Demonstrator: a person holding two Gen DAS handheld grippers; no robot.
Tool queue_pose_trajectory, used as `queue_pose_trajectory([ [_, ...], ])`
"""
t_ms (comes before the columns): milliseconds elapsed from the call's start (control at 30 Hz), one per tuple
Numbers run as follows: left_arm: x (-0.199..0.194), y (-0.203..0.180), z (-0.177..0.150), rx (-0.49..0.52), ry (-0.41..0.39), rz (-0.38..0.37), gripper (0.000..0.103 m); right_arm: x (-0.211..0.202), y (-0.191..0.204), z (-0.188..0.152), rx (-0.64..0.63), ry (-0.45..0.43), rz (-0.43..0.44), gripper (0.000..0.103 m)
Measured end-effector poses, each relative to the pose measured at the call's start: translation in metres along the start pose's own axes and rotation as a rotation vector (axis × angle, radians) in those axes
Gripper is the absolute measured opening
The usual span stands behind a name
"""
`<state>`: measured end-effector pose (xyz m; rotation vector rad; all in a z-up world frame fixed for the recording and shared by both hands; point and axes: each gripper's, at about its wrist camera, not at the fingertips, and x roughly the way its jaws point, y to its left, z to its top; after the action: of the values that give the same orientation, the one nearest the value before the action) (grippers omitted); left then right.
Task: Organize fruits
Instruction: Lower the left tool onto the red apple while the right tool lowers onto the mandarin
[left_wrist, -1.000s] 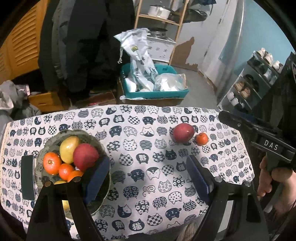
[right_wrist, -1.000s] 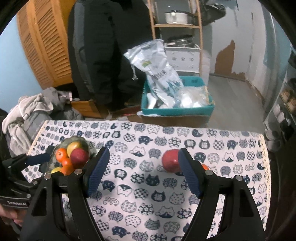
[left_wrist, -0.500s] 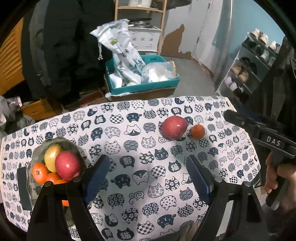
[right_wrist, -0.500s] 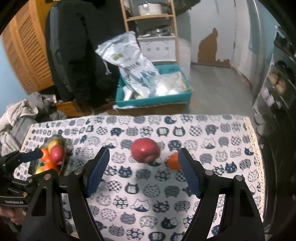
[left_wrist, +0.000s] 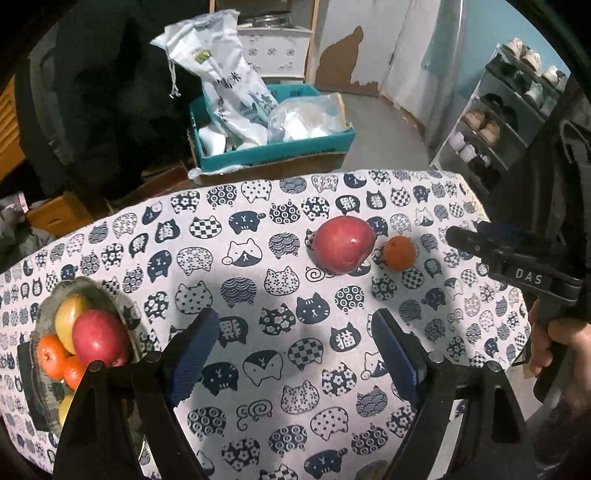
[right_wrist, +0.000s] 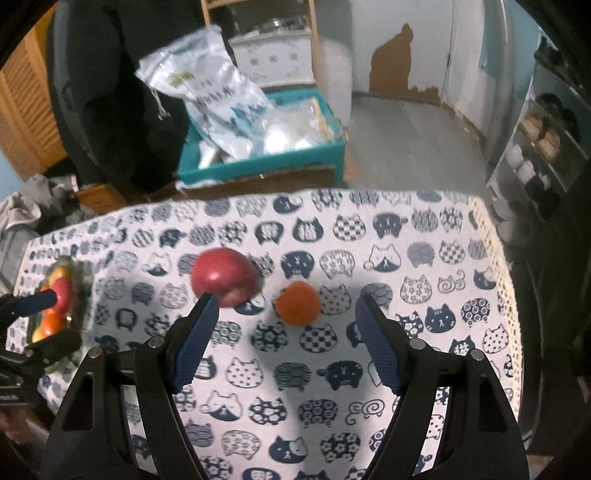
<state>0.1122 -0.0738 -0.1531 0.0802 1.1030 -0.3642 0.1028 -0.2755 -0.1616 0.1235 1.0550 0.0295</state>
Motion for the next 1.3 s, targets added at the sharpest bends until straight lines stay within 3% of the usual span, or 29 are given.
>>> queue_pose_trajectory([
  [367, 0.054, -0.002, 0.006, 0.001, 0.073, -0.015, 0.086, 0.077, -0.008, -0.009, -0.031, 0.145, 0.013, 0.077],
  [733, 0.083, -0.004, 0.01, 0.009, 0.116, -0.037, 0.086, 0.106, -0.012, -0.01, -0.034, 0.173, 0.031, 0.077],
  [900, 0.09, -0.007, 0.011, 0.005, 0.128, -0.056, 0.086, 0.114, -0.012, -0.011, -0.045, 0.173, 0.038, 0.064],
  [1000, 0.094, -0.01, 0.014, 0.008, 0.131, -0.067, 0.086, 0.118, -0.01, -0.01, -0.049, 0.163, 0.05, 0.049],
  [1300, 0.098, -0.029, 0.028, 0.054, 0.116, -0.097, 0.086, 0.101, -0.019, -0.012, -0.007, 0.136, 0.037, 0.048],
])
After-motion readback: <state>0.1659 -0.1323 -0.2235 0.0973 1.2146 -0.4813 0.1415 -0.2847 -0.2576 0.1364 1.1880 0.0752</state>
